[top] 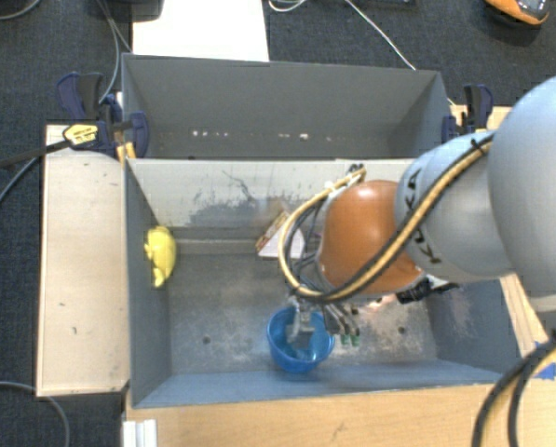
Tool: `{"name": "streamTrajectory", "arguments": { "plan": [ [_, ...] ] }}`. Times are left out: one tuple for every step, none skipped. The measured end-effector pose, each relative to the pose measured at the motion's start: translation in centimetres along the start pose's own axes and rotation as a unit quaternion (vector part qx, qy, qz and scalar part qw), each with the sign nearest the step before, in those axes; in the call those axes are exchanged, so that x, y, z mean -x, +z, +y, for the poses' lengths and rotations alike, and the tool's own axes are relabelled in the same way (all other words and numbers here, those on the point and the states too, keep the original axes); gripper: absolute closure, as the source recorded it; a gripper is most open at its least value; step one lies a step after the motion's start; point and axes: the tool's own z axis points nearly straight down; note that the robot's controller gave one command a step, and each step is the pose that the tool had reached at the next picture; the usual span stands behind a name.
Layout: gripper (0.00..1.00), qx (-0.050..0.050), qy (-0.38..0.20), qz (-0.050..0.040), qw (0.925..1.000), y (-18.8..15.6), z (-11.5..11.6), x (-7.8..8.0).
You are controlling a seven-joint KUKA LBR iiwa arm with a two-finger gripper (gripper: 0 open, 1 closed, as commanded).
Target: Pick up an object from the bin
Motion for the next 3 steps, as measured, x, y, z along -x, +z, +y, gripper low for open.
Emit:
{"name": "streamTrajectory", "arguments": {
  "plan": [
    [1.0, 0.0, 0.008, 0.0009, 1.0, 0.1, -0.5, -0.2],
    [1.0, 0.0, 0.023, -0.0018, 0.9997, 0.1, 0.9, -0.2],
    [1.0, 0.001, 0.026, -0.0029, 0.9997, -16.7, 2.5, 0.8]
  ]
}}
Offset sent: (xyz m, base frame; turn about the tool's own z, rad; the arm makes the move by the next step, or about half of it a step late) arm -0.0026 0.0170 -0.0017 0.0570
